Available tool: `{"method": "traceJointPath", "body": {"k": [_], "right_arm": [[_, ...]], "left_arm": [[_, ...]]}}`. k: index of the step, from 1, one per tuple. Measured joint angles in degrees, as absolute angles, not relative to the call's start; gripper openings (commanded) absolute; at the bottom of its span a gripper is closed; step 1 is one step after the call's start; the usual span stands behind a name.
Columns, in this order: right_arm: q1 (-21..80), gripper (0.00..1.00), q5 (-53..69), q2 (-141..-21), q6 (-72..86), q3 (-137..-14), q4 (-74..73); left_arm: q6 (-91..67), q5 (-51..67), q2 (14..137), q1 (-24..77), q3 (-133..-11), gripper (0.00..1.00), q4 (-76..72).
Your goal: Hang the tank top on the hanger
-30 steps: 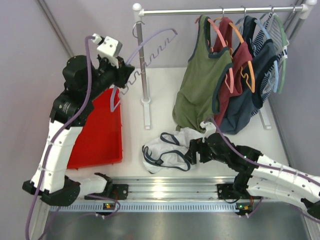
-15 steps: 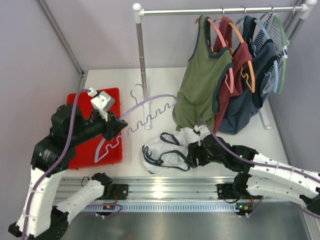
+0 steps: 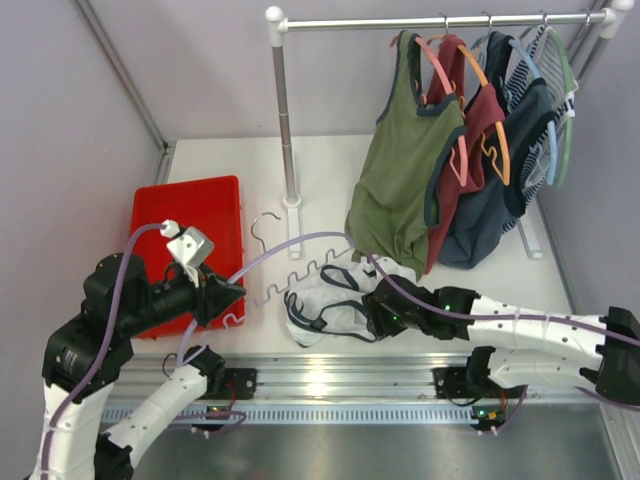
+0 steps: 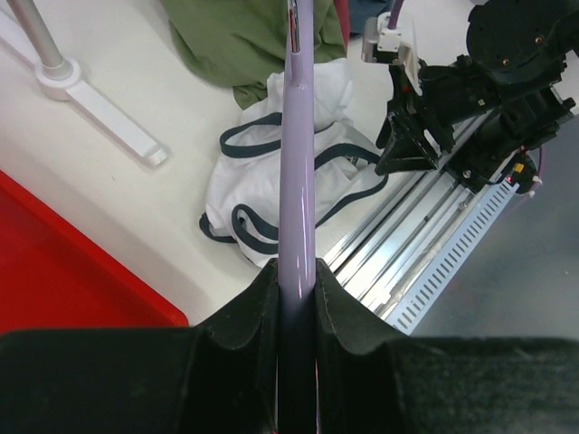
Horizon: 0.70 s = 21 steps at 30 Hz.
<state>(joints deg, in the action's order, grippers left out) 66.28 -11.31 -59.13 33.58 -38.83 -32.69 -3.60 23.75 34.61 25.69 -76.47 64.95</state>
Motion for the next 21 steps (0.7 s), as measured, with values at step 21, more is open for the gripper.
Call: {"method": "traceJointPath", "body": {"k": [21], "right_arm": [[56.2,0.05,-11.9,-59.4,32.5,-40.6,-33.5]], "left_arm": [[-4.3,21.7,39.1,39.7,-74.9,0.0,68.2]]}}
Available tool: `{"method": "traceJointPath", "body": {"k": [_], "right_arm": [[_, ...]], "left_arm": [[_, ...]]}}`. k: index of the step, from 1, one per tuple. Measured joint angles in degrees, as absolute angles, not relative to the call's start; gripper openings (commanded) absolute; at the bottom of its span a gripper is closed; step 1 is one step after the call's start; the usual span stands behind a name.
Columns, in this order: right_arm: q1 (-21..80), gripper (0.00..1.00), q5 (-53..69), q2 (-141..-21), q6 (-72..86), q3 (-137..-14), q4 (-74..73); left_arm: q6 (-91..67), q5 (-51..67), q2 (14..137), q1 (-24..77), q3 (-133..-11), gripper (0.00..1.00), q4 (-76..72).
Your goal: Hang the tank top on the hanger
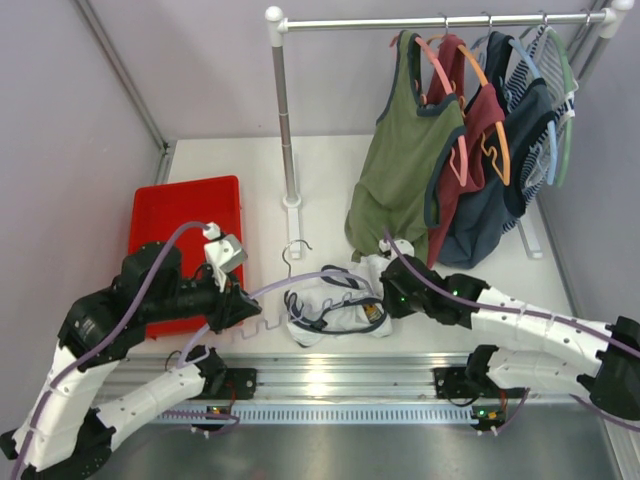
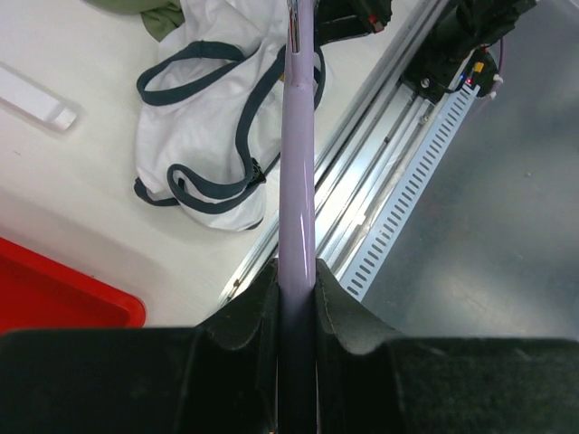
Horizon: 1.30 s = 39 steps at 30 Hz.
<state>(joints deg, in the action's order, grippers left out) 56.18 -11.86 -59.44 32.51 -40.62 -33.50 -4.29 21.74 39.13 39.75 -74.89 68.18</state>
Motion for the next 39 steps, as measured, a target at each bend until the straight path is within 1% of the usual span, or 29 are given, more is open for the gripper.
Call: {"method": "traceJointPath", "body": {"k": [6,14,18,25,31,39], "right_arm": [[55.6,0.05,-10.6,-57.8,32.5,-40.7,-33.7],[55.6,0.04,-9.6,-53.3,32.6,-42.0,-34.3],[55.5,0.04,-9.1,-53.1,32.4,-43.3,-34.7],[55.4,0.03,-8.8,-53.1,31.5,-44.7,-35.8],[55.4,0.03,-9.9,-53.7,30.4,-48.9,-37.5],[55.3,0.02,-10.6,-55.9,29.4,-53.7,-38.3]], "left_arm": [[-4.4,21.8,42.8,41.6,-74.3,0.0,68.2],[-4.3,21.6,49.6,41.7,-74.3,0.0,68.1],[-4.3,21.7,52.2,41.7,-74.3,0.0,67.5],[-4.3,23.7,52.9,41.8,-72.7,0.0,64.1],[-4.5,26.0,53.4,41.9,-69.8,0.0,61.2],[-4.6,25.5,52.6,42.9,-68.6,0.0,58.0]]}}
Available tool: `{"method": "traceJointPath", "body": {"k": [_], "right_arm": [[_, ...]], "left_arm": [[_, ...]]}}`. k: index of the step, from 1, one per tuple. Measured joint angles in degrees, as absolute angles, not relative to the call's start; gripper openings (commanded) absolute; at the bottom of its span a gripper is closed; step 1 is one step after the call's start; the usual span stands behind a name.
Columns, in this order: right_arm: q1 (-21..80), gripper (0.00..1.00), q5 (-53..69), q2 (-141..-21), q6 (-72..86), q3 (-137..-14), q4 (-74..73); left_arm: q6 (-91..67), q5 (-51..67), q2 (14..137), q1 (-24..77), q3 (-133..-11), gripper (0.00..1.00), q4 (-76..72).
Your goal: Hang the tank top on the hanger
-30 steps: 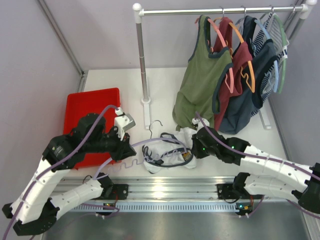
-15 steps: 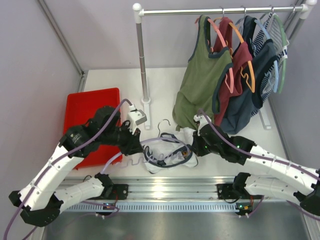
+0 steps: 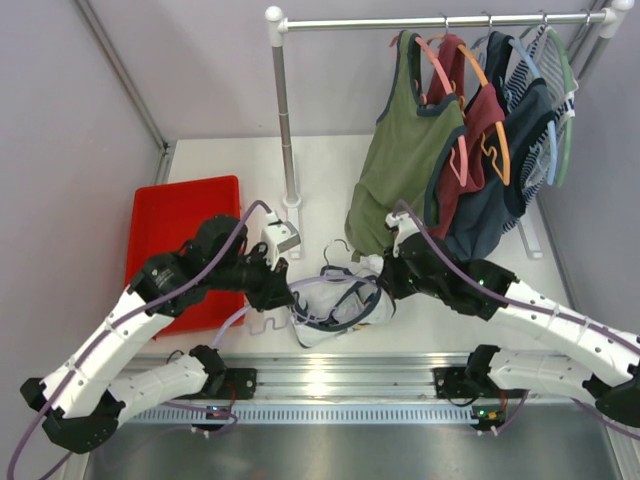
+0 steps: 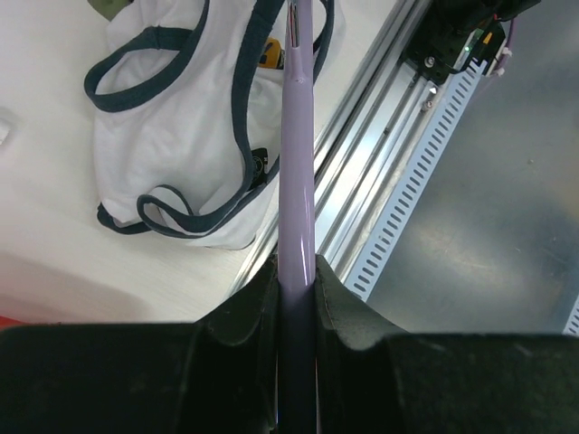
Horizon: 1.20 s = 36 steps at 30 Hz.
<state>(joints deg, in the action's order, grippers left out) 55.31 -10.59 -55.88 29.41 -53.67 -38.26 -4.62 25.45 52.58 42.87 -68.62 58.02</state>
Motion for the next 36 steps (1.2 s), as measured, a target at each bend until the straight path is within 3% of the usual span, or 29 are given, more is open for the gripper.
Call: {"method": "traceJointPath", "body": {"k": [11,24,36], "right_arm": [[55.3,0.01,-10.0,-55.1,28.9,-53.9,-40.2],[55.3,0.01,-10.5,-53.1,29.0,-58.3,-42.1],[56.5,0.0,-10.4,-51.1,29.1,-58.2,-42.6]], "left_arm": [[-2.6,24.3,49.8,43.0,-65.0,0.0,53.1],[-2.6,24.3,49.8,50.2,-53.5,0.0,35.8],[0.0,19.3,53.7,53.1,-50.5,0.0,24.9]]}}
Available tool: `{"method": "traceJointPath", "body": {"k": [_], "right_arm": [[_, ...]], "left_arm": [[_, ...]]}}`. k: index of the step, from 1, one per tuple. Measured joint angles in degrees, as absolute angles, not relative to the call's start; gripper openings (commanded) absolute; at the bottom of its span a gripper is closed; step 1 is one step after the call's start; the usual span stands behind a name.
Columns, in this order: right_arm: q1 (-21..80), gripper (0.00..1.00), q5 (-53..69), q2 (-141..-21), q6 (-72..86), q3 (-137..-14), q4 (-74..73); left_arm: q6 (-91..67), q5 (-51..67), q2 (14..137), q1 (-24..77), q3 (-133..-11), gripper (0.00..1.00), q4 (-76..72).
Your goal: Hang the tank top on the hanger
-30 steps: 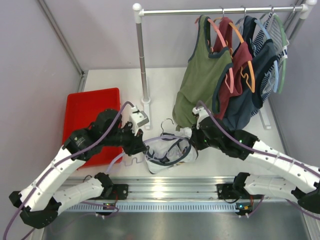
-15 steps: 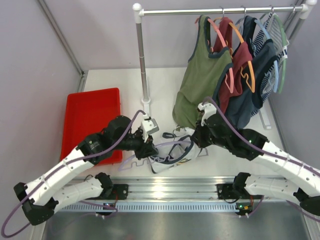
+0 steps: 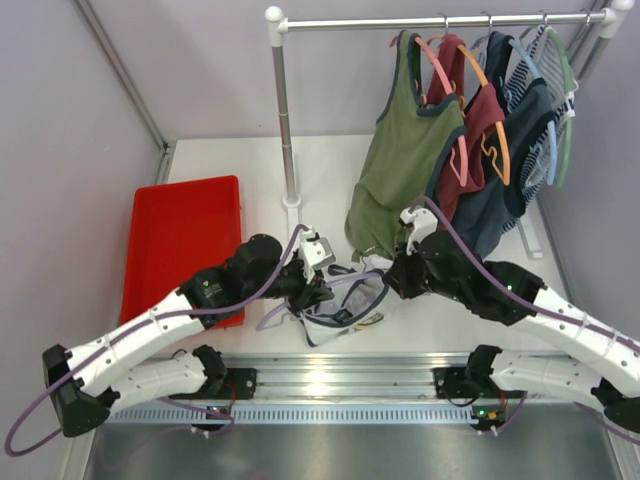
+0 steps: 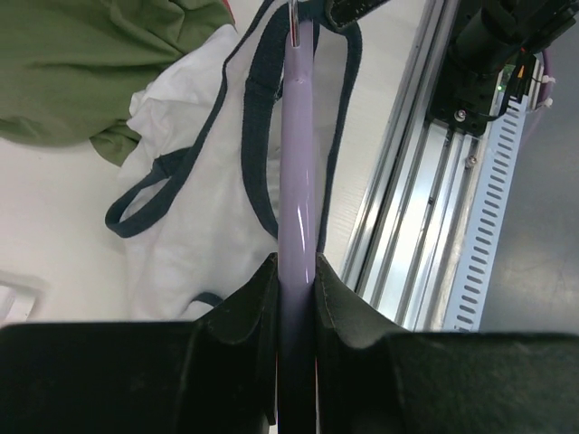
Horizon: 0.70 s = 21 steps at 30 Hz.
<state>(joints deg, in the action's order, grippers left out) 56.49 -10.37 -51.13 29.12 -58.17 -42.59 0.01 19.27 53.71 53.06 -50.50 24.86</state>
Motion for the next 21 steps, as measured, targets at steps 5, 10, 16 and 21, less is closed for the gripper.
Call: {"method": "traceJointPath", "body": {"k": [5,10,16,21], "right_arm": [[57.5,0.0,-10.5,-50.4,29.2,-58.2,-43.0],[57.8,0.02,-10.7,-49.6,29.2,-58.1,-42.9],[58.1,0.17,-13.1,-47.7,29.7,-55.4,-42.7],[58.1,0.38,-14.0,-44.1,28.3,-52.2,-40.9]], "left_arm": [[0.2,19.2,54.0,53.1,-48.0,0.0,19.6],[-1.1,20.1,55.5,53.2,-45.8,0.0,14.0],[-4.3,21.2,58.8,53.2,-43.9,0.0,9.3],[-6.8,21.1,61.9,53.2,-43.7,0.0,7.8]]}}
